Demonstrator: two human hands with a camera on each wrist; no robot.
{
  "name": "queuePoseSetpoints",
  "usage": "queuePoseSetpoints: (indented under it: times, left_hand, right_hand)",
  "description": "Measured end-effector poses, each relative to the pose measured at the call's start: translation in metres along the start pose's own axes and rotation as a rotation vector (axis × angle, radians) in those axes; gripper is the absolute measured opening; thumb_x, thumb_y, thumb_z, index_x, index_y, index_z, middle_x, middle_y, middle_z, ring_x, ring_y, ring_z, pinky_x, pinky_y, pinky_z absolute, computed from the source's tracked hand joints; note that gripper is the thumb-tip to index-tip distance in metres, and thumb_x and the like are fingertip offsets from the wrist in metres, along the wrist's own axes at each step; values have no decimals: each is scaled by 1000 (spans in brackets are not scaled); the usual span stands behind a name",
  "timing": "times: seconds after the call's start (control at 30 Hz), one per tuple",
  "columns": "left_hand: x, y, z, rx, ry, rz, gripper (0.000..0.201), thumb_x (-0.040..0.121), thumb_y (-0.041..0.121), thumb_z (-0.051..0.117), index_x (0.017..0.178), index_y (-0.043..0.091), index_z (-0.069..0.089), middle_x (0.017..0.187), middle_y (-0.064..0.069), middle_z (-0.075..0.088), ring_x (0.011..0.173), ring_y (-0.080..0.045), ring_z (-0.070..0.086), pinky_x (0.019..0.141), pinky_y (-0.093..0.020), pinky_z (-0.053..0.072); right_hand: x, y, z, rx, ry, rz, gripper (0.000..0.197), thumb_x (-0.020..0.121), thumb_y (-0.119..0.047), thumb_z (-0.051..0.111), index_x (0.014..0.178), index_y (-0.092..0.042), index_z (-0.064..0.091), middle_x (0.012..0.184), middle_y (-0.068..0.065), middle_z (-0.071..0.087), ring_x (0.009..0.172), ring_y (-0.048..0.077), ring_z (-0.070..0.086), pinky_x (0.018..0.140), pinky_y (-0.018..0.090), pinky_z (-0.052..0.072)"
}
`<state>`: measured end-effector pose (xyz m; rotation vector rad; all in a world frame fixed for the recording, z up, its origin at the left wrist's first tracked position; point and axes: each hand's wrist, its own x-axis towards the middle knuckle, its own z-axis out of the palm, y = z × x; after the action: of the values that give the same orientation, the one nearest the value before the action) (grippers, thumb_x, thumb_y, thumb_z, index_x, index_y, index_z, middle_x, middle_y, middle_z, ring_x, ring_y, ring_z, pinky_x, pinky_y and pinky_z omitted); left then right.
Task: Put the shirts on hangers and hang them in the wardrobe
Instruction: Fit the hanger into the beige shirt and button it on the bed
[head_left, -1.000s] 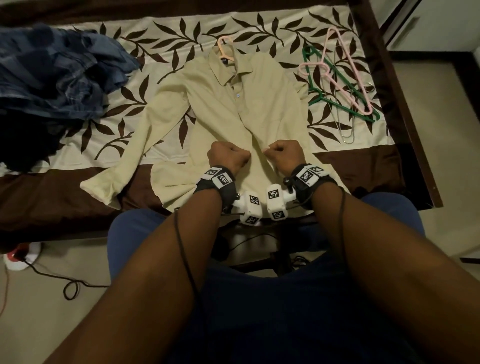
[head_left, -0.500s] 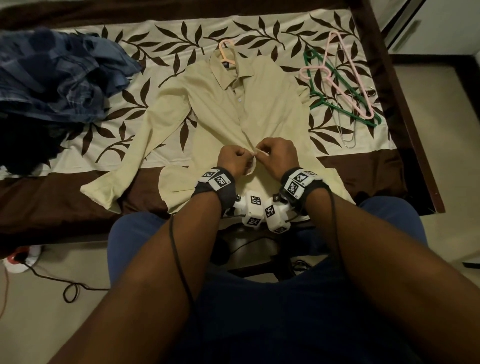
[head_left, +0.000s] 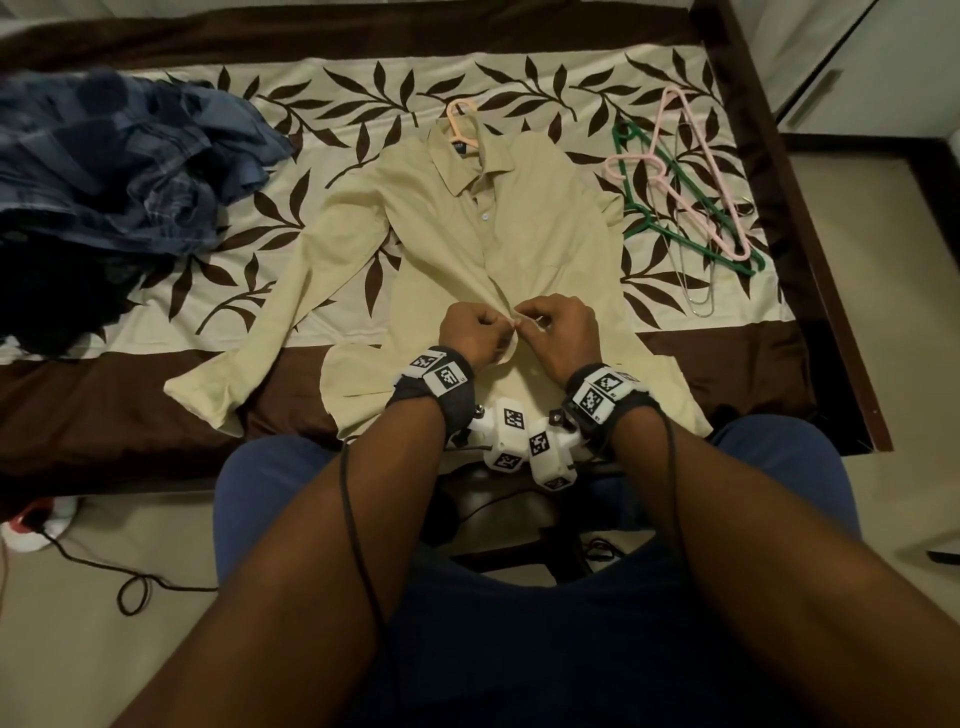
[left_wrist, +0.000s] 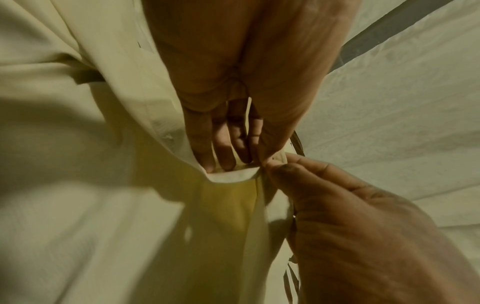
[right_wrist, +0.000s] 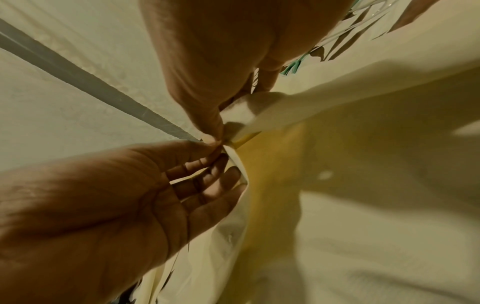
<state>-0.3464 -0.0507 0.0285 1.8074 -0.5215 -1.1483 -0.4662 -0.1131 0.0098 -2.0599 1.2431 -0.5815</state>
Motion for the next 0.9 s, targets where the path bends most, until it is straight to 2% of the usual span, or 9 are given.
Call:
queuePoseSetpoints:
  times: [0.2,0.3,0.4,0.47,0.57,0.63,0.73,0.83,0.9]
  left_hand:
    - [0,-3,-3,-53,-44,-36,12,91,1,66,81,-6,67,80,-24,60,75,-29,54,69,-38,48]
    - [1,-5,-3,-60,-44,-53,18,92,-1,63,74,1,65,81,-23,60,75,-29,54,66,-34,48]
    - [2,-5,-4,-50,-73,-64,18,92,-1,62,75,2,65,81,-23,60,75,-27,54,60,-28,48]
    - [2,-6,-5,-39,-93,-74,15,93,-1,61,79,1,66,83,-24,61,75,-27,56,61,-29,49]
    - [4,-7,-7,-14,-106,-77,19,95,2,60,77,5,66,83,-22,63,71,-25,59,63,-29,51]
    - [4,-5,-8,0,-109,-68,19,96,4,60,78,4,67,80,-19,63,68,-22,60,62,-29,51]
    - [4,-1,-8,20,-57,-28,13,91,5,66,78,3,68,78,-18,66,70,-28,63,64,-34,55]
    - [9,-1,-7,159,115,134,14,78,9,76,77,21,69,83,-1,71,78,-26,70,74,-40,60]
    - [10,0,-7,228,127,214,18,78,10,74,79,28,70,85,7,70,77,-20,68,77,-38,58]
  right_hand:
    - [5,4,-6,47,-92,0,19,85,-22,76,100,-11,78,93,3,77,84,12,67,81,26,53]
    - [6,9,-5,54,-121,8,19,84,-22,77,99,-11,78,90,4,77,81,12,68,79,26,54]
    - [7,13,-4,70,-146,27,18,82,-23,79,96,-11,79,87,2,77,79,13,70,77,28,56]
    - [8,14,-4,88,-179,44,19,81,-24,80,95,-11,79,83,1,76,75,10,68,72,22,53]
    - [10,13,-6,117,-198,51,17,78,-20,83,91,-10,78,74,-2,71,63,0,61,60,7,43]
    - [11,12,-6,129,-184,50,14,76,-19,83,87,-12,78,70,-3,69,60,-3,58,59,7,42]
    - [11,10,-2,138,-134,53,11,75,-19,82,84,-15,76,72,-2,71,62,2,59,61,15,46]
    - [10,8,0,151,-96,61,10,73,-19,81,81,-18,75,71,-2,70,61,3,58,61,19,48]
    - [8,8,0,156,-87,56,10,72,-19,80,80,-19,75,70,-4,69,60,1,57,61,20,48]
